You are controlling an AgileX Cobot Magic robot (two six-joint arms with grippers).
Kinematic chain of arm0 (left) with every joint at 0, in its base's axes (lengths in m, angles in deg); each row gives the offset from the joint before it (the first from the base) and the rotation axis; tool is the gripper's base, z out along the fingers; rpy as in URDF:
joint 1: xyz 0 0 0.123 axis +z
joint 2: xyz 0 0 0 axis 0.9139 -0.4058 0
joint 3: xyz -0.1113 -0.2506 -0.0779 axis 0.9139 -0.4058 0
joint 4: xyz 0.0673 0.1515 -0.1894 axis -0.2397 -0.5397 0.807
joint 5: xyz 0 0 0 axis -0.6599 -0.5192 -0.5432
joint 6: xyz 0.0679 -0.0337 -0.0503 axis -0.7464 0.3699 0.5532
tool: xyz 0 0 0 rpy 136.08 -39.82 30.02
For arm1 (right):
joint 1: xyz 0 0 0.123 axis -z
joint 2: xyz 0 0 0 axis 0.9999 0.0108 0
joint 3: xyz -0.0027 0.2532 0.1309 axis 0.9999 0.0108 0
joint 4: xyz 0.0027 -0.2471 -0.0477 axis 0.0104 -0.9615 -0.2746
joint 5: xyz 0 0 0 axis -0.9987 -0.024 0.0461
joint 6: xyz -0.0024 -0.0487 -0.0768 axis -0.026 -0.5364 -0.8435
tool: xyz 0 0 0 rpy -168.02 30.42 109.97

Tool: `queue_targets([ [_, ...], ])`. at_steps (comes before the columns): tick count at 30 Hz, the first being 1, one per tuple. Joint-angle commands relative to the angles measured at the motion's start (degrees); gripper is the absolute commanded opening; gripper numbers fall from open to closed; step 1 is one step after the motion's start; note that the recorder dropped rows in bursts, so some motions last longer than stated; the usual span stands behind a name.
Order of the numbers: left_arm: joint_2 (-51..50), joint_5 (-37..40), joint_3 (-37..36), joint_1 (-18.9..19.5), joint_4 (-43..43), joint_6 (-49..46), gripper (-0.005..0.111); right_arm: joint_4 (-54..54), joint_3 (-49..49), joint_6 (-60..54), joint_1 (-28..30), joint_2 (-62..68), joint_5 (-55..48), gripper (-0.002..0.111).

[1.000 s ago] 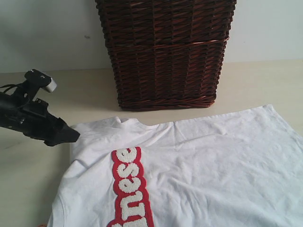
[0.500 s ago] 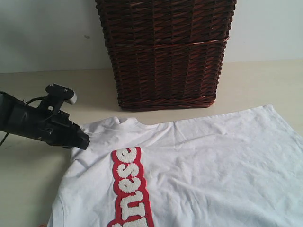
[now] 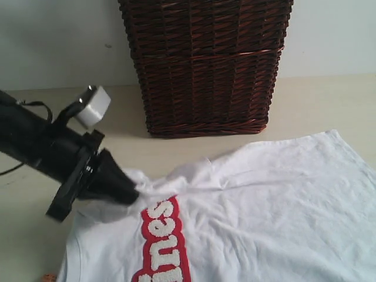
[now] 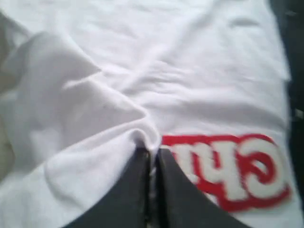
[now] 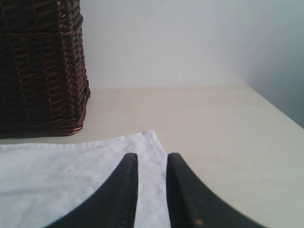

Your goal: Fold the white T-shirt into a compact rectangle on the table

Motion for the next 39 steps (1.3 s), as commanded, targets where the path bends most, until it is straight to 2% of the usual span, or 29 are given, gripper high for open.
queue_targets([
  [1, -0.52, 5.05, -4.65, -0.97, -9.56, 0.91, 0.001, 0.06, 0.27, -0.45, -0.06, -0.32, 0.26, 0.023],
  [4, -0.62, -2.24, -7.75, -0.97, -9.24, 0.91, 0.012, 0.06, 0.27, -0.45, -0.06, -0.32, 0.26, 0.023],
  [7, -0.62, -6.33, -9.29, -0.97, -8.07, 0.91, 0.036, 0.06, 0.27, -0.45, -0.06, -0.32, 0.26, 0.023],
  [10, -0.31, -6.31, -9.27, -0.97, -6.89, 1.16, 0.058, 0.06, 0.27, -0.45, -0.06, -0.32, 0.26, 0.023],
  [12, 0.91, -6.31, -9.16, -0.97, -5.87, 1.58, 0.067, 0.06, 0.27, -0.45, -0.06, -0.32, 0.26, 0.023],
  [14, 3.22, -5.68, -8.16, -0.57, -5.87, 3.75, 0.071, 0.06, 0.27, -0.45, -0.06, -0.32, 0.26, 0.023],
  [17, 7.1, -5.04, -6.16, 0.8, -5.42, 4.83, 0.071, 0.06, 0.27, -0.45, -0.06, -0.32, 0.26, 0.023],
  [21, 8.4, -7.17, -4.76, 2.52, -0.24, 3.1, 0.072, 0.06, 0.27, -0.45, -0.06, -0.32, 0.26, 0.023],
  [28, 0.49, -11.28, -4.76, -0.35, 2.07, 2.19, 0.072, 0.06, 0.27, -0.45, -0.06, -0.32, 0.26, 0.023],
  [34, -6.16, -15.43, -4.76, -4.62, 4.05, 1.97, 0.071, 0.06, 0.27, -0.45, -0.06, -0.32, 0.26, 0.023],
  [36, -7.02, -15.43, -4.76, -5.98, 4.05, 1.97, 0.066, 0.06, 0.27, -0.45, -0.06, -0.32, 0.26, 0.023],
  [39, -7.14, -15.58, -4.76, -7.36, 3.94, 2.19, 0.046, 0.06, 0.27, -0.45, -0.06, -0.32, 0.26, 0.023],
])
